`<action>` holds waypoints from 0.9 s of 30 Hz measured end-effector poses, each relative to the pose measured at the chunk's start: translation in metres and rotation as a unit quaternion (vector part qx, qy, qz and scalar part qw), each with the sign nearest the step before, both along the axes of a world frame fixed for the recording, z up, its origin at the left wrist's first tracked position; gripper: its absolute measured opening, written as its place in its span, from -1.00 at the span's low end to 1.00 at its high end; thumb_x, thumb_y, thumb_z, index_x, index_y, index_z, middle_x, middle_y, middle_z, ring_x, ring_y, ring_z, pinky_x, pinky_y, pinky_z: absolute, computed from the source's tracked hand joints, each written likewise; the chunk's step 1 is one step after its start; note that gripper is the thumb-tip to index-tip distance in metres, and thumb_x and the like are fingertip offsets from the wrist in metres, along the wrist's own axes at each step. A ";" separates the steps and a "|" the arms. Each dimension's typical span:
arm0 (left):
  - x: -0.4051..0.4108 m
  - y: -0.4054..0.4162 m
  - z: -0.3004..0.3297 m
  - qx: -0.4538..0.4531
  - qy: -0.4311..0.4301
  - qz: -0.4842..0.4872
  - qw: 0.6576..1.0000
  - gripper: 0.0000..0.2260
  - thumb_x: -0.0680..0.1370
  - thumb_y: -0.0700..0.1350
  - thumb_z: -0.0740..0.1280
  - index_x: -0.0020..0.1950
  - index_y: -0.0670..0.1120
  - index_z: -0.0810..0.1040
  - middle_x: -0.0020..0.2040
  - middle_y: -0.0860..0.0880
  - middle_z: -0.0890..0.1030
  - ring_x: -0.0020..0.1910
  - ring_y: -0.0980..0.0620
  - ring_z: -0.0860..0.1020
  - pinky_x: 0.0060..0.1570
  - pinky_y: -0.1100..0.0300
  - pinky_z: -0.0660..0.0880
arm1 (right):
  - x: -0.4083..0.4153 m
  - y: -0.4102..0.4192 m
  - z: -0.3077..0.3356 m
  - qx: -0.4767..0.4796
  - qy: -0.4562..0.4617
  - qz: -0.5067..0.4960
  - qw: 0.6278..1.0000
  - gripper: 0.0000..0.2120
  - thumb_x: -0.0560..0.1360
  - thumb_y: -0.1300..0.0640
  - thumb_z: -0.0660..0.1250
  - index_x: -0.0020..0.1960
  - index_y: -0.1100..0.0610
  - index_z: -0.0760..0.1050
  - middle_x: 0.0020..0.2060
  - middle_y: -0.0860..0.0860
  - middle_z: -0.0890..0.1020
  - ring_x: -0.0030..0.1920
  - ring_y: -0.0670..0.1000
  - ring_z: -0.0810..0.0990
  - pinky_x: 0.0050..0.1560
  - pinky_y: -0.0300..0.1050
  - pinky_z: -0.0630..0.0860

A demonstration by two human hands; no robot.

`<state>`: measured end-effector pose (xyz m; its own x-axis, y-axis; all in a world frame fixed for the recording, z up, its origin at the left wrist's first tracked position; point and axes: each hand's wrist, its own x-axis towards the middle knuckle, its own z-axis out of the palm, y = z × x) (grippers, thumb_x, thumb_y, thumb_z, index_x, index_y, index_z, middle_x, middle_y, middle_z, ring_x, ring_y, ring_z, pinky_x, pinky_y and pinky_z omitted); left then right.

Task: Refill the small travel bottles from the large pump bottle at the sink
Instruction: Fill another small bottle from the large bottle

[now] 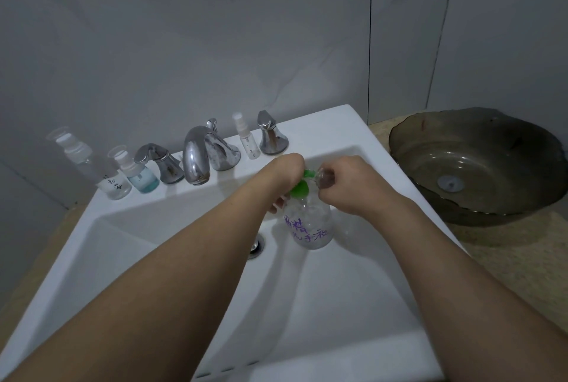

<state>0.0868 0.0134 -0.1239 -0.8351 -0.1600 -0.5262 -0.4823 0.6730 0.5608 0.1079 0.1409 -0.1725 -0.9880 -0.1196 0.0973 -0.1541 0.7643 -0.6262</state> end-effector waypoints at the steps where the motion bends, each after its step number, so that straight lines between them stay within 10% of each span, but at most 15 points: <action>1: -0.001 -0.002 0.002 0.005 -0.015 -0.007 1.000 -0.61 0.51 -0.04 0.05 0.06 -0.26 0.55 0.03 -0.23 0.63 -0.02 -0.23 0.60 0.08 -0.08 0.54 | 0.000 0.000 0.001 -0.007 0.003 -0.001 1.000 -0.76 0.35 0.22 0.33 -0.39 -0.03 0.37 -0.37 -0.11 0.49 -0.24 0.05 0.53 -0.32 -0.21 0.31; 24: 0.007 0.009 0.003 -0.081 0.044 -0.078 0.993 -0.75 0.59 -0.34 0.04 -0.24 -0.26 0.40 0.11 -0.37 0.60 0.08 -0.30 0.61 0.01 -0.08 0.57 | -0.001 0.000 -0.004 0.019 -0.004 0.003 1.000 -0.84 0.36 0.22 0.31 -0.35 0.03 0.42 -0.34 -0.03 0.51 -0.24 0.09 0.53 -0.32 -0.20 0.33; 27: 0.002 0.004 -0.002 -0.063 0.053 -0.073 0.994 -0.74 0.63 -0.32 0.04 0.02 -0.35 0.52 0.18 -0.35 0.57 0.04 -0.28 0.60 -0.14 0.01 0.56 | -0.001 0.000 -0.003 0.014 -0.004 0.005 1.000 -0.76 0.36 0.23 0.32 -0.39 -0.02 0.38 -0.36 -0.10 0.47 -0.25 0.06 0.51 -0.37 -0.23 0.29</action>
